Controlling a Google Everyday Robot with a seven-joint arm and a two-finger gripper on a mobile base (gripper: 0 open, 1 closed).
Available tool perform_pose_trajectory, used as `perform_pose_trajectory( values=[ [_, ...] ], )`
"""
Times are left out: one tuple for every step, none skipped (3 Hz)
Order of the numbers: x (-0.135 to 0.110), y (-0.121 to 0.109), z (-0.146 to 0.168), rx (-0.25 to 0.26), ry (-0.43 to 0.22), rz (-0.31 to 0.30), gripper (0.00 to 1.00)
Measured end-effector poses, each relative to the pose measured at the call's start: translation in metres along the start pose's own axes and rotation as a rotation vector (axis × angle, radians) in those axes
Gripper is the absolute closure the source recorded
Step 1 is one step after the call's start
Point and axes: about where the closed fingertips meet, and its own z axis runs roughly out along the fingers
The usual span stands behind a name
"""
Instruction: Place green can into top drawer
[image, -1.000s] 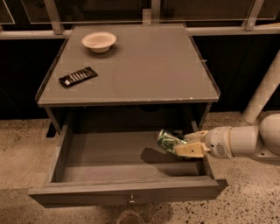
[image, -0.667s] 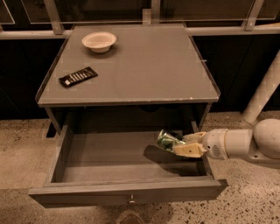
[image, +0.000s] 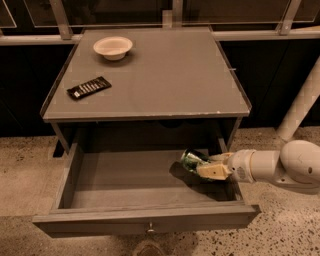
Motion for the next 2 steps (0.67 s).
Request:
perform_pose_trajectory(
  values=[
    [0.0069, -0.0038, 0.0069, 0.009, 0.009, 0.012, 1.00],
    [0.0070, -0.0039, 0.0071, 0.009, 0.010, 0.012, 0.82]
  ],
)
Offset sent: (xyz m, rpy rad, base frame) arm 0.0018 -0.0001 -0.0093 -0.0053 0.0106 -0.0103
